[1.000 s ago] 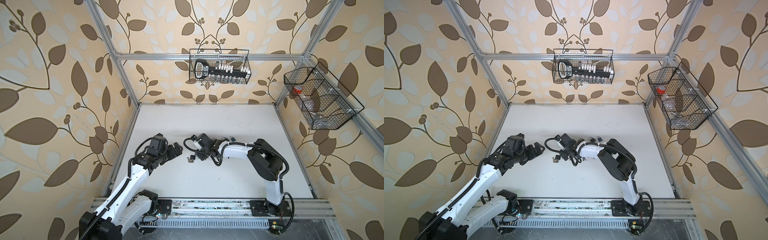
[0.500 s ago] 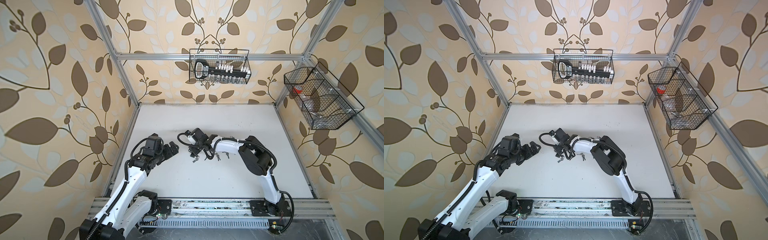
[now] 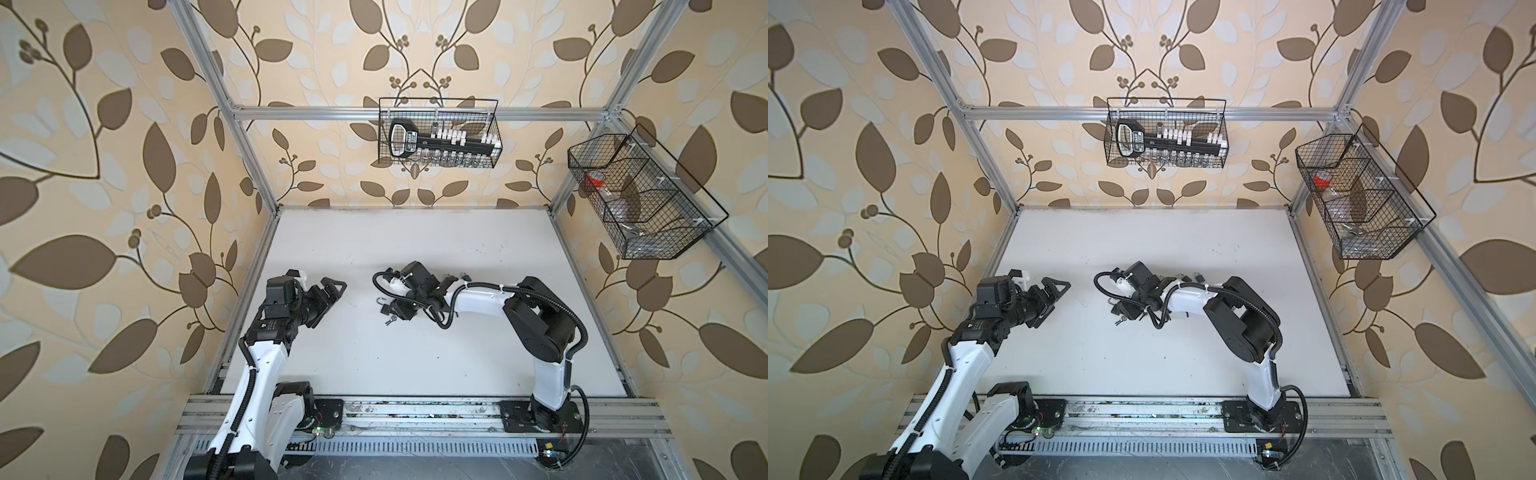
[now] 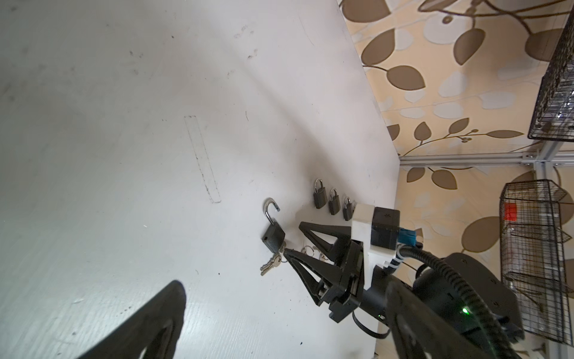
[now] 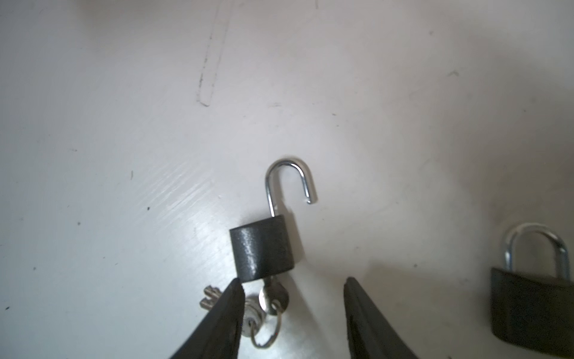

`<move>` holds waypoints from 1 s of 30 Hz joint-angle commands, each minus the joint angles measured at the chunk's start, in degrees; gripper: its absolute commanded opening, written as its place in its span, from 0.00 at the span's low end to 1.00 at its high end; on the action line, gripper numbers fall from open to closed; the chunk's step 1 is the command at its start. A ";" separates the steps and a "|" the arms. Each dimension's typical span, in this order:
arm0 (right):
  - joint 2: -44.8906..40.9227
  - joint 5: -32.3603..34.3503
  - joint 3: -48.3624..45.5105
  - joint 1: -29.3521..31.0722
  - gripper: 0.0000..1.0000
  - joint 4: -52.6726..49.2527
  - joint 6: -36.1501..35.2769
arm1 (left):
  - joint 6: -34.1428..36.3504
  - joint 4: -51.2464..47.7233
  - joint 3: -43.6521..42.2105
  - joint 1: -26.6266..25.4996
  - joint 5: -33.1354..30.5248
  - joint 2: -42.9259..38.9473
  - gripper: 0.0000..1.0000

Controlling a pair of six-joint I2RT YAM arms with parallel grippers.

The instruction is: Lock with the key

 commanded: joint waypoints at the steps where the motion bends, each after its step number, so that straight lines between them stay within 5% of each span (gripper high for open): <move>1: 1.32 -0.61 0.21 1.43 0.53 0.06 -3.86 | -4.17 8.20 -2.62 3.16 9.45 -0.07 0.99; 8: 3.91 1.30 3.07 1.74 0.54 -1.96 -4.87 | -6.43 11.99 -5.36 10.29 16.32 0.13 0.99; 18: 6.84 1.16 5.50 2.30 0.53 -4.20 -6.49 | -5.90 10.81 -4.99 12.27 17.75 0.00 0.99; 30: 7.95 1.51 5.48 2.71 0.34 -5.45 -6.42 | -5.99 10.82 -4.54 12.86 18.21 0.30 0.99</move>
